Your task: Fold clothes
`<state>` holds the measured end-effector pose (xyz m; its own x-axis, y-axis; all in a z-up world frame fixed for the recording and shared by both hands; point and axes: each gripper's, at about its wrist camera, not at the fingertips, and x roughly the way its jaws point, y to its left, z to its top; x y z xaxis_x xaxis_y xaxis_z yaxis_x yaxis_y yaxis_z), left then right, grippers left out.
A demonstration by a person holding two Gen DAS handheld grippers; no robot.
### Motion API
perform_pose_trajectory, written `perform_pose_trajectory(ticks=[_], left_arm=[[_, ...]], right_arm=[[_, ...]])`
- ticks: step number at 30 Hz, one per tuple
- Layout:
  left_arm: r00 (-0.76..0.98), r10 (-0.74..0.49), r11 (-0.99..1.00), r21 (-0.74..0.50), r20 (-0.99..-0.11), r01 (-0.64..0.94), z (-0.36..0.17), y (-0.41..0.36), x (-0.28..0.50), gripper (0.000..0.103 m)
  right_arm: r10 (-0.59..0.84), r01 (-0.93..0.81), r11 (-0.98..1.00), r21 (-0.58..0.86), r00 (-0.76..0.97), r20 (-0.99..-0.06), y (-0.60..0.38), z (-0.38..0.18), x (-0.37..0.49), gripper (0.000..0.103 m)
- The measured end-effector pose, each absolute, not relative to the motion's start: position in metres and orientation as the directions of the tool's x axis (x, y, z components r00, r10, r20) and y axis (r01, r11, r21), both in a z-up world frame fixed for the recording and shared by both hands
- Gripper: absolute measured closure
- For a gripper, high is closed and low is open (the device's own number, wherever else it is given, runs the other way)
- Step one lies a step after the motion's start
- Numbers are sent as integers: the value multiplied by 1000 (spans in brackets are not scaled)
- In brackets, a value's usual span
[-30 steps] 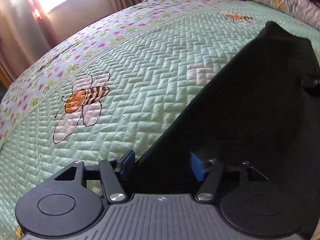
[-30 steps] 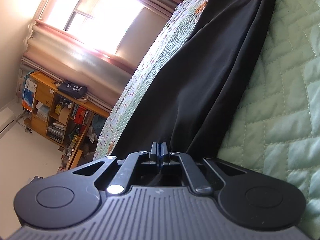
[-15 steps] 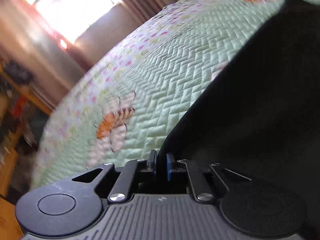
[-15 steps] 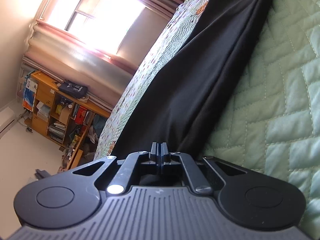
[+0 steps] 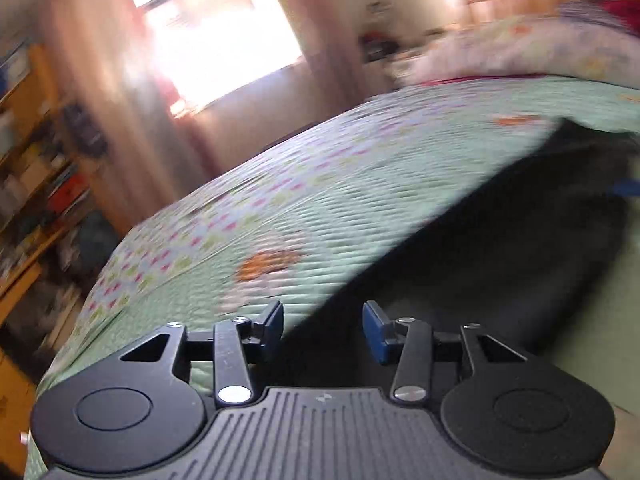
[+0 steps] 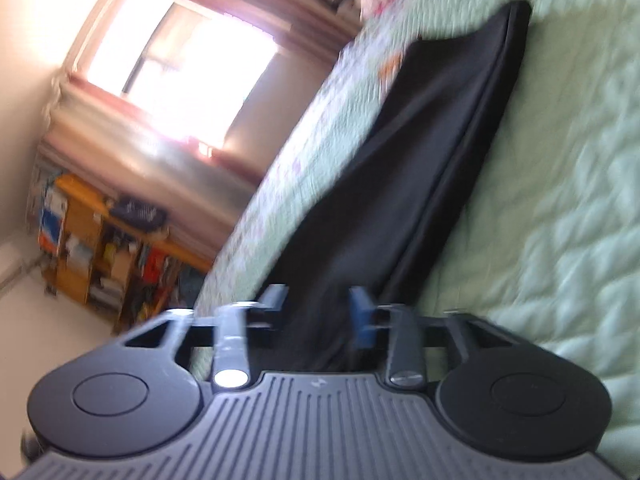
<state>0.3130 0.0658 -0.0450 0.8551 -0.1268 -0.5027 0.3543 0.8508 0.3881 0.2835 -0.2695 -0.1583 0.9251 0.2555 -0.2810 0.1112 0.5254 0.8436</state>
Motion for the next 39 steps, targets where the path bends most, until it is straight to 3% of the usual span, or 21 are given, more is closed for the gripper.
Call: perform_pose_trajectory(ticks=[2,4,6,11,14,17,19,21,24,26,28,31,32,33,34,35,39], left_arm=[[845,-153,827,402,-512,393,-45,53,285,44],[849,-133,843,392,-512,368,-48,49,264,44],[814,-168,875,296,-557,383,-49,52,252,44],[746,-8,779,463,-666,423,-86,24,240,40],[768,71,743,547,-637,386,-98,22,238,32],[805,118,676,642,-581,363,-108,15,234,23],[821,132,644,678,-555,354,-114,9,233,24],[831,140,626,698,-539,348,-112,3,234,31],[875,160,559,773,-457,301,-117,-9,231,36],[882,174,505,808,-439,303,-127,-14,230,37],[884,194,480,827,-426,293,-132,-19,234,37],[869,243,494,826,-431,272,-132,-18,246,29],[854,255,511,813,-453,278,-130,-16,252,32],[839,267,527,800,-474,285,-129,-13,258,47],[824,263,515,795,-502,320,-129,-11,258,71],[808,260,502,789,-528,354,-130,-8,258,80],[761,152,552,693,-631,464,-106,9,252,89]], right_arm=[[180,152,574,805,935,-304,-279,-146,273,20],[97,206,608,767,939,-329,-290,-137,264,20],[62,264,548,793,933,-354,-308,-143,257,20],[97,271,519,811,924,-371,-326,-158,270,20],[135,197,574,795,935,-329,-320,-161,288,13],[187,127,573,810,942,-279,-319,-164,298,12],[177,133,587,799,941,-287,-318,-162,297,16],[169,139,598,789,941,-294,-317,-161,297,44],[166,168,534,828,940,-298,-328,-171,296,74],[165,186,492,850,939,-301,-336,-177,296,80],[159,190,518,834,937,-312,-332,-175,296,80],[143,195,588,785,930,-338,-322,-168,297,77],[142,190,599,777,930,-338,-320,-168,297,77],[143,185,601,778,932,-332,-320,-169,296,81],[141,184,597,781,934,-328,-321,-171,296,85],[139,184,590,786,936,-323,-323,-172,296,91],[99,178,523,833,959,-267,-340,-175,287,94]])
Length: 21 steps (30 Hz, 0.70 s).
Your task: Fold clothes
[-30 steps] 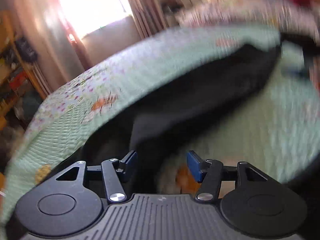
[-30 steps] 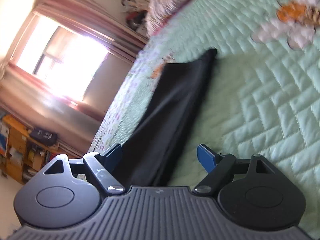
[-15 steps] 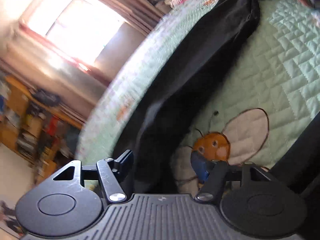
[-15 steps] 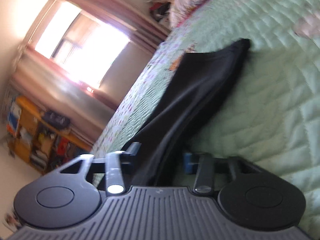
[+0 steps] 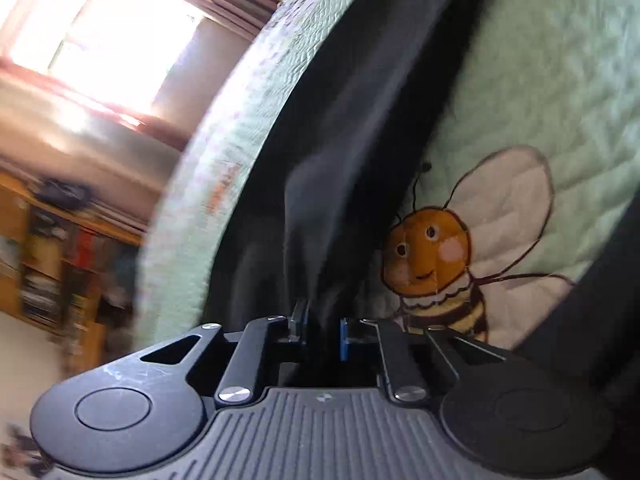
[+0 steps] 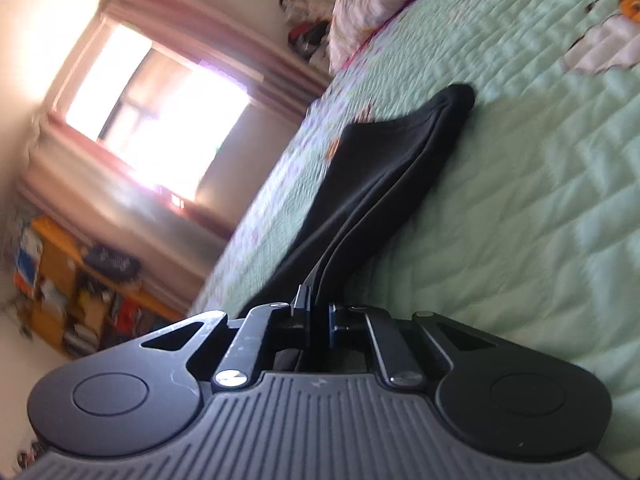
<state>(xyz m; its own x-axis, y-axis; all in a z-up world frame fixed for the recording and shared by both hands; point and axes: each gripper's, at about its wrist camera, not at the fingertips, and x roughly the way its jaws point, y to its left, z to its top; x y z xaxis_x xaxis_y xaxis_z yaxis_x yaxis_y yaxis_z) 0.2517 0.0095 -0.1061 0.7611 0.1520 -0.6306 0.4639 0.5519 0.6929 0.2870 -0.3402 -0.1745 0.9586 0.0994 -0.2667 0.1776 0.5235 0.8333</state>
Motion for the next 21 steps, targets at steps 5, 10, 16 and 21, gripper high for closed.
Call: perform_pose_trajectory(ticks=[5,10,16,21], left_arm=[[686,-9,618,536,-727,575,-83,31,257,79],[700,-143,677,447,-699,585,-60,31,253,34],[707,-267,787,275,-655,553,-56,29,278,35],[685,-99,891,243,-722,385,-108,51,338,22]], right_arm=[[31,216,526,822,962,-273,-358,-175,282,95],[24,237,511,826,957,-289,-361,-181,282,95],[20,245,496,833,956,-293,-358,-180,283,94],[19,256,497,829,952,-305,-357,-180,286,94]])
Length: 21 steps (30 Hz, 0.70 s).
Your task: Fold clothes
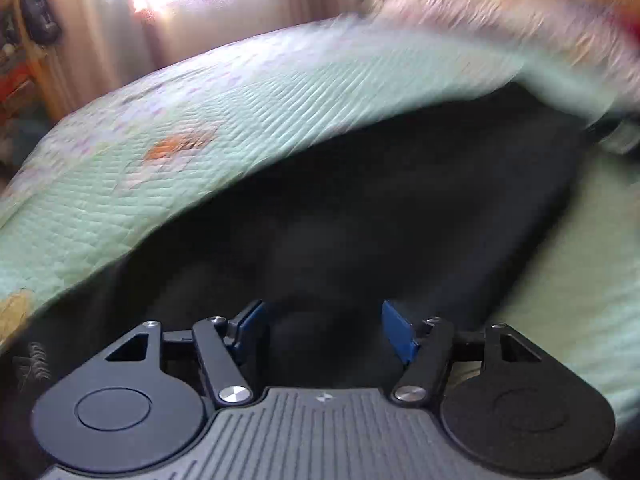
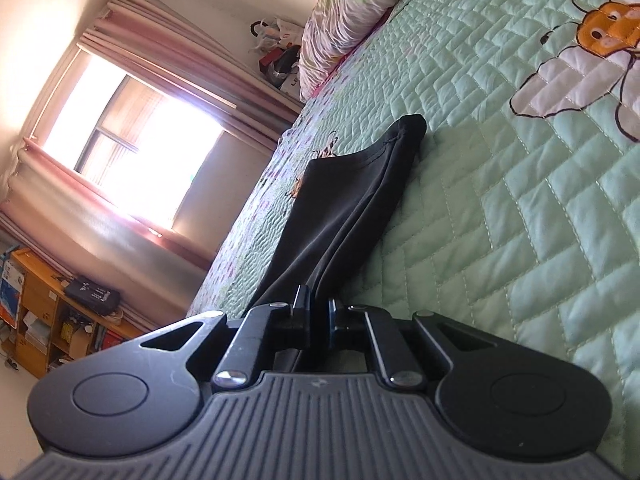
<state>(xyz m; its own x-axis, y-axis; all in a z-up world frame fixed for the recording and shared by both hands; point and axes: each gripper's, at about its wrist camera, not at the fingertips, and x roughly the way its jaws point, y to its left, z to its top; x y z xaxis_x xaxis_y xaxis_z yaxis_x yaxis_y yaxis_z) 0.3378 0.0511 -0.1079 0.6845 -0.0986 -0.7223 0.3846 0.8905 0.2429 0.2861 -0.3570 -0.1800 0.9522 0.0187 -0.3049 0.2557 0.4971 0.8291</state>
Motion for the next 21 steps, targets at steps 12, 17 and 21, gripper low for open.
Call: perform_pose_trajectory(ticks=[12,17,21], left_arm=[[693,-156,931,129,-704,341,-72,84,344,24],[670,-98,938,157,-736,309,-102,88,355,13],[701,-73,941,183,-710,283,-111,107,386,0]], right_arm=[[-145,338,459,822,941,-306,-362,-156,262,62],[-178,214,547,809,974,-137,-345,-111,240,60],[156,-49,671,740,985,-76,-300,-84,266,42]])
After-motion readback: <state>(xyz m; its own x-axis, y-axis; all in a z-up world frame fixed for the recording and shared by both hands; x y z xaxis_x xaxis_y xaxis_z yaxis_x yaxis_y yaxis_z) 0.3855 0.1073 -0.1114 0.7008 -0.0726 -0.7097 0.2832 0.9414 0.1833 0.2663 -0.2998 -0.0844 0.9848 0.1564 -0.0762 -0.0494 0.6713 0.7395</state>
